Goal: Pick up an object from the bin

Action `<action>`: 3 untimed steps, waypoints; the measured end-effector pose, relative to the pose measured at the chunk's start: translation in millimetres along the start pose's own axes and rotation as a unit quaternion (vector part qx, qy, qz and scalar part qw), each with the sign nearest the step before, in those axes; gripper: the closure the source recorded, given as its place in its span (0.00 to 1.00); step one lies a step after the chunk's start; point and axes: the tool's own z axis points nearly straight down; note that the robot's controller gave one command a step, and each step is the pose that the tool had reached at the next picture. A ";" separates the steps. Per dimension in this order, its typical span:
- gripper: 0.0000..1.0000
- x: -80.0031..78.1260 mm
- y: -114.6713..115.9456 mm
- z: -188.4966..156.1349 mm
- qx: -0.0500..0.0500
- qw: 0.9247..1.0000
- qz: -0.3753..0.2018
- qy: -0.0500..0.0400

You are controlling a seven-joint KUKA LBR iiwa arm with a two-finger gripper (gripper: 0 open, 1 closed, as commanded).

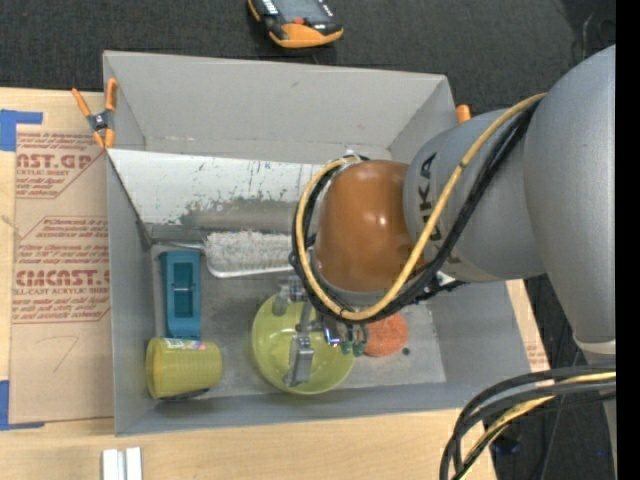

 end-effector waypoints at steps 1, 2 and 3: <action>0.00 -2.1 -0.6 -4.0 0.000 1.000 0.001 -0.004; 0.00 -70.4 -63.2 56.7 0.001 0.994 -0.106 -0.005; 0.00 -56.5 -68.9 12.3 0.000 0.969 -0.249 -0.006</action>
Offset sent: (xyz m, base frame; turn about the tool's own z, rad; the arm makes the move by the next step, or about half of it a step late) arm 0.0674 -0.0609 -0.0587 -0.2167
